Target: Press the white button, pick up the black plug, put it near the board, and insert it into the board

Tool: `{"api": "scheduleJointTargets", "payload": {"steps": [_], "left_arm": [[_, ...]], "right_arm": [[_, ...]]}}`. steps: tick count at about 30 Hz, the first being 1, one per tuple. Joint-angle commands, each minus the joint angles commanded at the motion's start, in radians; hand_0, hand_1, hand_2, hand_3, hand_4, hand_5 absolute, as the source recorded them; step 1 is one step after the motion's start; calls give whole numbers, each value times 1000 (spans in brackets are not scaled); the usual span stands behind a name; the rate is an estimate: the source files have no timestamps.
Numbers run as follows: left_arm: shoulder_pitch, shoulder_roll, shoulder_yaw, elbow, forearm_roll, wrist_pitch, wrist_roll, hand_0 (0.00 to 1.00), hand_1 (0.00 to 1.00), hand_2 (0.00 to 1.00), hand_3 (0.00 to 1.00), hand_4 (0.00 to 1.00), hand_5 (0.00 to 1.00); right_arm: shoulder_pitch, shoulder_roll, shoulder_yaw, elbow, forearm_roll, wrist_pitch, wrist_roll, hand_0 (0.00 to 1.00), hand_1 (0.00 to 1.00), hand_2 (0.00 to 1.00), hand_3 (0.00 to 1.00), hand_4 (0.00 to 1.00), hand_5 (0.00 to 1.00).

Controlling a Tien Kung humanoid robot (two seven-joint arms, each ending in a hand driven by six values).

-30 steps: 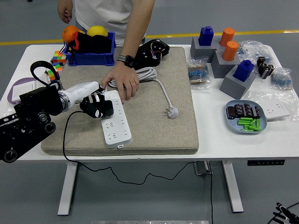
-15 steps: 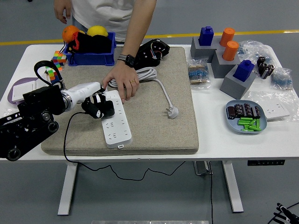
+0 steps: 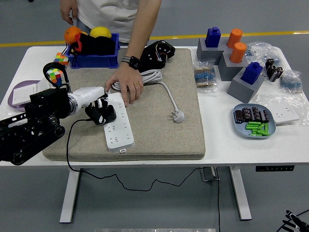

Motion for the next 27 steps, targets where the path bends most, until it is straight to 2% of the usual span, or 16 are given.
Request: {"api": "scheduleJointTargets", "payload": {"steps": [14, 20, 22, 27], "left_arm": [[-15, -12, 18, 0, 8, 4, -4, 318, 291, 245, 298, 644, 2], [-11, -13, 7, 7, 3, 5, -36, 317, 289, 244, 296, 642, 2], [-9, -13, -1, 9, -1, 1, -37, 346, 303, 250, 302, 651, 2], [-6, -12, -13, 12, -11, -1, -42, 346, 303, 250, 302, 651, 2]], "right_arm": [[2, 3, 0, 0, 2, 0, 1, 775, 602, 618, 618, 718, 464], [0, 3, 2, 0, -2, 1, 2, 774, 602, 618, 617, 718, 464], [-1, 3, 2, -1, -3, 1, 1, 776, 602, 618, 618, 719, 462], [0, 4, 2, 0, -4, 1, 2, 776, 602, 618, 618, 719, 462]]}}
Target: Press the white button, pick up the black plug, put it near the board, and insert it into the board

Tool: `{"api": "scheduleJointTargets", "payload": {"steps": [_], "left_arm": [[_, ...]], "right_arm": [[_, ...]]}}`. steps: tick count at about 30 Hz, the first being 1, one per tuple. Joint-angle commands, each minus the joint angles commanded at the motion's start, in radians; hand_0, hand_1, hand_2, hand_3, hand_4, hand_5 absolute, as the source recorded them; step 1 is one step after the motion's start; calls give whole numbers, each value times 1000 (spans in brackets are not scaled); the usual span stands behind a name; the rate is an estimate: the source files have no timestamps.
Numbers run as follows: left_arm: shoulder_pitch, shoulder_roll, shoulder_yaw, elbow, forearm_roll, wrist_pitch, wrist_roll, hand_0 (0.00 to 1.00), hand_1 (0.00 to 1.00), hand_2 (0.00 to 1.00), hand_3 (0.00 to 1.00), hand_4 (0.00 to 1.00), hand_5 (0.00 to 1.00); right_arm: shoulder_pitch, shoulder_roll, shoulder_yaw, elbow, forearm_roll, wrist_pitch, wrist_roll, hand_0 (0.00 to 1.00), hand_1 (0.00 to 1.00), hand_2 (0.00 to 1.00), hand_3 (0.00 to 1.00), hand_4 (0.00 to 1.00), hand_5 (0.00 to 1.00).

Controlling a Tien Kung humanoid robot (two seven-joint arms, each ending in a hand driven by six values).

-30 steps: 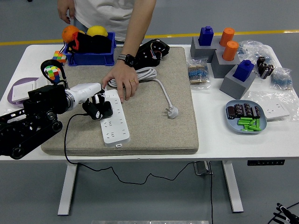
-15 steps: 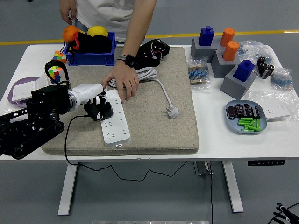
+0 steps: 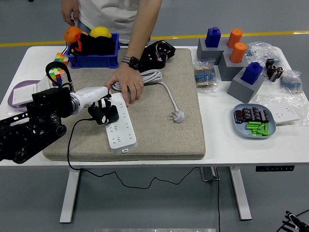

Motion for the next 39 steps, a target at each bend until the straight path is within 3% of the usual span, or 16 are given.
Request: {"api": "scheduleJointTargets", "payload": {"steps": [1, 6, 7, 12, 13, 18, 19, 31, 39], "left_arm": [[1, 0, -1, 0, -2, 0, -2, 391, 505, 411, 384, 906, 2], [4, 0, -10, 3, -24, 1, -7, 391, 505, 411, 384, 906, 2], [5, 0, -12, 4, -27, 1, -6, 604, 692, 564, 444, 984, 2], [8, 0, -19, 14, -56, 0, -9, 604, 692, 564, 444, 984, 2], [10, -1, -22, 15, -62, 0, -10, 657, 722, 594, 422, 998, 2], [15, -2, -34, 16, -84, -1, -13, 657, 722, 594, 422, 998, 2], [15, -2, -36, 16, -87, -1, -14, 700, 743, 599, 410, 998, 2], [23, -4, -65, 20, -92, 6, -25, 728, 762, 607, 401, 998, 2], [61, 7, -161, -50, -130, 9, -31, 728, 763, 604, 394, 998, 2]], "right_arm": [[0, 0, -1, 0, 1, 0, 0, 775, 602, 618, 614, 719, 461], [0, 0, 1, 0, 1, 0, 0, 775, 602, 618, 614, 719, 461], [0, 0, 2, 0, 0, 0, 0, 774, 602, 618, 613, 719, 462], [-1, 1, 2, 0, -1, 0, 0, 774, 602, 618, 613, 719, 462], [-1, 1, 2, 0, 0, 0, 1, 776, 602, 618, 613, 719, 463], [-2, 2, 3, 0, -2, 1, 1, 776, 602, 618, 613, 719, 463], [-2, 2, 3, -1, -2, 1, 1, 776, 602, 618, 612, 718, 462], [0, 3, 3, 0, -2, 2, 2, 776, 605, 618, 613, 723, 457], [-1, 2, -2, -1, -2, 1, 1, 777, 604, 618, 612, 721, 457]]}}
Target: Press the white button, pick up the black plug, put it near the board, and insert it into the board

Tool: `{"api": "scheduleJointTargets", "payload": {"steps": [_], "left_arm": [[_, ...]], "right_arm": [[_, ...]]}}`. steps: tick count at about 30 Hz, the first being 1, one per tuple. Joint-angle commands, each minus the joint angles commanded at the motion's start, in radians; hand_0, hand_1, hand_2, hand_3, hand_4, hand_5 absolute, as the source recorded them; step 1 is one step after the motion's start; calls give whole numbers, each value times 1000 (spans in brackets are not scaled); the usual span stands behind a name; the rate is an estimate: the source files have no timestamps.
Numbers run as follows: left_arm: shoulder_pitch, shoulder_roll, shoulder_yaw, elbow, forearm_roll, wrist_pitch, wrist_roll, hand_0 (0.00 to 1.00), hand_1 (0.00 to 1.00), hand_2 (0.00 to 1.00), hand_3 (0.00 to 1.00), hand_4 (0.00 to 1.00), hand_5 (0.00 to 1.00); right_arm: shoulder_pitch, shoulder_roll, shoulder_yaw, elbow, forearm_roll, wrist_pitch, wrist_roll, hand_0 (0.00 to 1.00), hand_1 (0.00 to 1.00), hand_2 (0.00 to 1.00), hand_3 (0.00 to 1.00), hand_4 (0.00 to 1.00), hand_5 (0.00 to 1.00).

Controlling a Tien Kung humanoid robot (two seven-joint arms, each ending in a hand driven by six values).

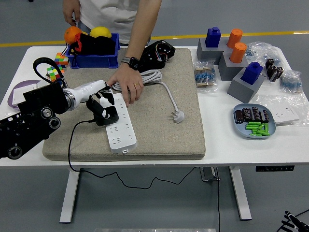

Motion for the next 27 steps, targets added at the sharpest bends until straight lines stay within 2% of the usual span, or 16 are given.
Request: {"api": "scheduleJointTargets", "payload": {"steps": [6, 9, 10, 15, 16, 24, 27], "left_arm": [[69, -1, -161, -72, -67, 42, -84, 733, 767, 605, 399, 998, 2], [121, -24, -263, -68, -57, 88, -135, 733, 767, 605, 399, 998, 2], [135, -32, -295, -65, -50, 99, -147, 772, 814, 704, 577, 998, 206], [217, -82, -460, -26, 13, 171, -202, 772, 814, 704, 577, 998, 206], [232, -91, -489, -20, 25, 183, -209, 878, 915, 878, 846, 998, 424], [341, -182, -703, -2, 84, 241, -245, 895, 928, 891, 863, 998, 439], [352, -194, -725, 17, 84, 248, -263, 895, 928, 891, 863, 998, 439]], "right_arm": [[-2, 0, -9, 0, 1, -1, -1, 776, 603, 618, 610, 721, 455], [-3, -1, -14, 1, 1, -2, -1, 776, 603, 618, 610, 721, 455], [-3, -1, -15, 1, 2, -2, -1, 777, 605, 618, 611, 720, 453], [-3, 3, -15, 1, 3, -1, 0, 777, 605, 618, 611, 720, 453], [-4, 3, -13, 0, 2, -1, -1, 776, 605, 618, 612, 714, 450], [-10, 8, -7, 2, 1, -1, -1, 777, 603, 618, 611, 713, 449], [-12, 10, -5, 3, 2, -2, -1, 777, 603, 618, 611, 713, 449]]}}
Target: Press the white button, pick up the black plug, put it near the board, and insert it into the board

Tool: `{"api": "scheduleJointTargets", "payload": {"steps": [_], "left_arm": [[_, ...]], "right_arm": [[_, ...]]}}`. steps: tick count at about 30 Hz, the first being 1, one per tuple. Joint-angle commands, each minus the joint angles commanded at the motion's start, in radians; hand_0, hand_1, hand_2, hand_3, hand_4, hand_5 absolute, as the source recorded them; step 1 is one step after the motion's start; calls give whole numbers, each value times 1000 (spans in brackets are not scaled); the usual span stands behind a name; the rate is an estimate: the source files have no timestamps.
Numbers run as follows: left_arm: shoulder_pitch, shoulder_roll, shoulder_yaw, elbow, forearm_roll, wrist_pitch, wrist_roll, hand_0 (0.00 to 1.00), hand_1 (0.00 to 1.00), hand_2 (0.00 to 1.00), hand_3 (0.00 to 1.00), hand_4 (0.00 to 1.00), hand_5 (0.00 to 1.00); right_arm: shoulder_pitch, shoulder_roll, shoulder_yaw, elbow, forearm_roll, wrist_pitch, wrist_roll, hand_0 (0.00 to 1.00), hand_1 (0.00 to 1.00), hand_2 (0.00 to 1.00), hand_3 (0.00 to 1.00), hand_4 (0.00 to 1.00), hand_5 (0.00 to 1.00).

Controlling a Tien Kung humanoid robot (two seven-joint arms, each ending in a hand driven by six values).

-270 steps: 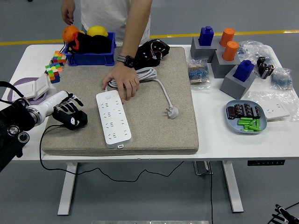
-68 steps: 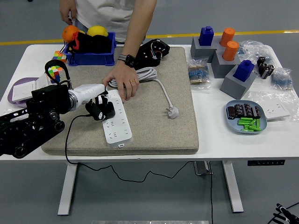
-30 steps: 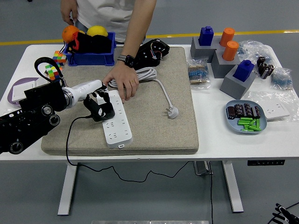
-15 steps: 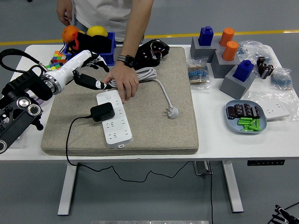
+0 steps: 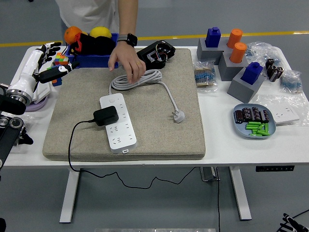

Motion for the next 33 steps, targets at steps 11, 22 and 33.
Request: {"api": "scheduleJointTargets", "payload": {"steps": [11, 22, 33], "left_arm": [[70, -54, -93, 4, 54, 52, -54, 918, 958, 947, 871, 996, 361], [111, -88, -150, -40, 43, 42, -47, 918, 962, 950, 872, 959, 265], [138, -97, -169, -64, 32, 36, -50, 919, 952, 944, 876, 952, 248]], "right_arm": [[-1, 8, 7, 3, -1, 2, 0, 774, 602, 618, 614, 710, 450], [1, 12, 10, 4, 1, 2, -1, 777, 602, 618, 614, 710, 451], [2, 13, 11, 4, 0, 1, 1, 773, 602, 618, 614, 710, 452]]}}
